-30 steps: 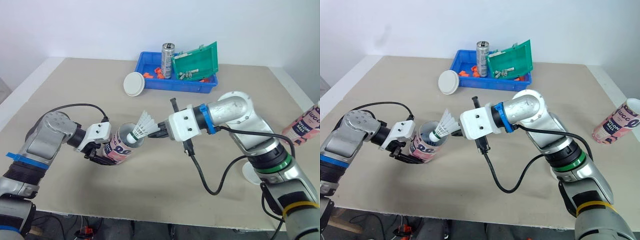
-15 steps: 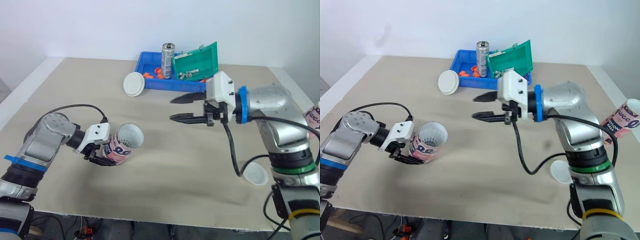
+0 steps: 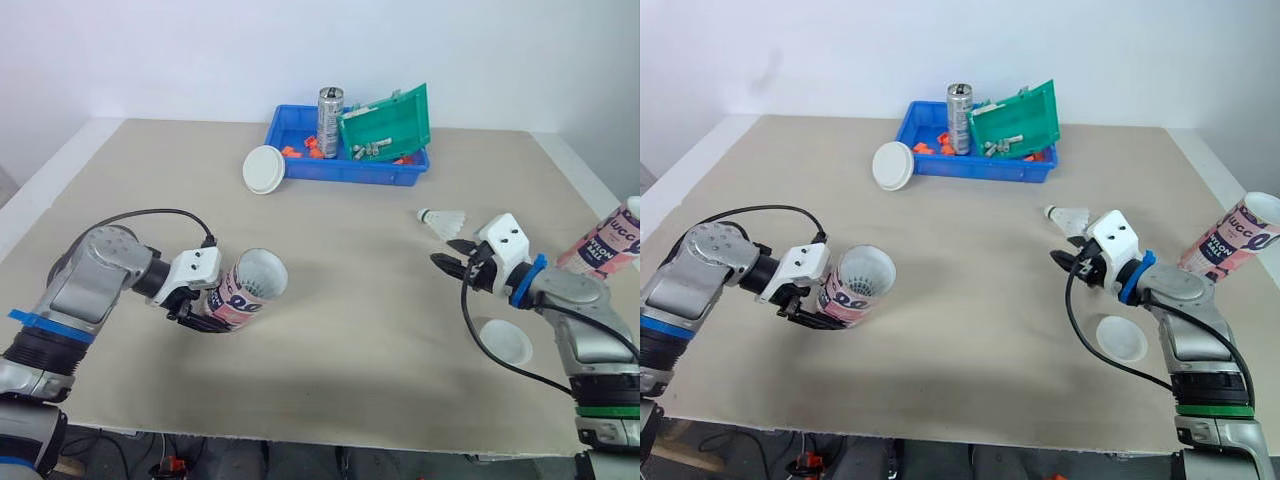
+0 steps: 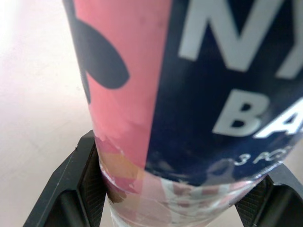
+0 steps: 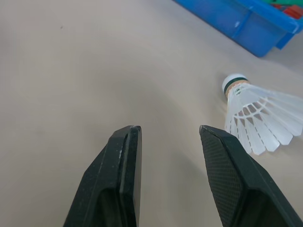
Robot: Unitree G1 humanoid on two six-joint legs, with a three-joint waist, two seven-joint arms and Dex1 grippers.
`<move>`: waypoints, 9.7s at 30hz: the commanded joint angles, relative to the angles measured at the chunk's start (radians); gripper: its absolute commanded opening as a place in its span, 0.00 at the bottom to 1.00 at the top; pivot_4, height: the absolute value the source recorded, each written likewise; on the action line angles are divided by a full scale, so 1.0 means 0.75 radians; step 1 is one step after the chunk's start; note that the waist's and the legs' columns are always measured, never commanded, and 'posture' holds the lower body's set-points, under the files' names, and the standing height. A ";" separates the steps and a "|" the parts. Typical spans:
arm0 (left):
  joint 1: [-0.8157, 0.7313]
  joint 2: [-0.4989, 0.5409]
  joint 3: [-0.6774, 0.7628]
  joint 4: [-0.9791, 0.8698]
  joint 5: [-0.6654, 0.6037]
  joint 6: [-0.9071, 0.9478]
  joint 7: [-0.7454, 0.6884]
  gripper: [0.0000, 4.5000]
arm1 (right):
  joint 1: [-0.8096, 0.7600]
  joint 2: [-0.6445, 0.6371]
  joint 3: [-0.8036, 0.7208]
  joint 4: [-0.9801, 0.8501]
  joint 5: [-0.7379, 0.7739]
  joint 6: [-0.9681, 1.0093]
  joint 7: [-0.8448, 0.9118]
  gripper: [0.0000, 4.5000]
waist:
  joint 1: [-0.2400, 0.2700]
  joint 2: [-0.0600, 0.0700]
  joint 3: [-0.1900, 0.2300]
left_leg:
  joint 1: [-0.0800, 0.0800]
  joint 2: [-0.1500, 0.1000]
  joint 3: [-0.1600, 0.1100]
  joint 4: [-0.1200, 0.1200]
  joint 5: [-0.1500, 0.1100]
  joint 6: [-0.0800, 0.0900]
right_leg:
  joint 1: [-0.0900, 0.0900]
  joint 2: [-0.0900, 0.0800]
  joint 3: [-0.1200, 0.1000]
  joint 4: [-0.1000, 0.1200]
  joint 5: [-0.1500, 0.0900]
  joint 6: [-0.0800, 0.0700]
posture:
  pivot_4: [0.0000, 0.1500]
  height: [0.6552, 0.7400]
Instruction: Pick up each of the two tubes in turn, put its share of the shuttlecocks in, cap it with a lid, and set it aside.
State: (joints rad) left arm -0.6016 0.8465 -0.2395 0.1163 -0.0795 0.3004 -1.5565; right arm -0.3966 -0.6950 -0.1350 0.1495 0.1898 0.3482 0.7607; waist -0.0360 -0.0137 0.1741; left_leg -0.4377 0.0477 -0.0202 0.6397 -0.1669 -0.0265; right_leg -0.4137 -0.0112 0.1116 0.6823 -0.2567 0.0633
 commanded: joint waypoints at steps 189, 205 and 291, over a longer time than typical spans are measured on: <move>0.267 -0.592 -0.013 0.215 -0.161 -0.370 0.510 0.65 | -0.404 -0.598 0.641 0.430 -0.253 -0.432 1.138 0.02 | -0.017 0.001 0.004 | 0.013 0.004 0.009 -0.004 0.004 -0.002 | 0.010 0.000 0.002 0.001 0.000 -0.003 | 1.00 0.57; 0.205 -0.572 -0.062 0.303 -0.142 -0.299 0.438 0.65 | -0.640 -0.490 0.469 -0.065 0.074 -0.101 1.138 0.02 | -0.028 0.005 0.003 | 0.016 0.004 0.008 -0.005 0.005 -0.002 | 0.009 0.001 0.002 0.001 0.004 -0.003 | 1.00 0.57; 0.110 -0.472 -0.118 0.355 -0.103 -0.189 0.386 0.65 | -1.209 0.232 0.949 0.194 -0.180 -0.708 1.117 0.58 | -0.045 -0.007 -0.010 | 0.022 0.012 0.004 -0.019 0.002 -0.005 | 0.009 0.008 -0.003 0.001 -0.004 -0.015 | 1.00 0.57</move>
State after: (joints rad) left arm -0.5488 0.4553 -0.2979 0.3256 -0.2348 0.1292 -1.2951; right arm -1.3079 -0.5437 0.5651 0.2696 0.0715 -0.2076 1.5698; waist -0.0699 -0.0186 0.1663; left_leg -0.4209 0.0573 -0.0174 0.6251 -0.1653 -0.0305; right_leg -0.4071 -0.0047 0.1093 0.6831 -0.2594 0.0513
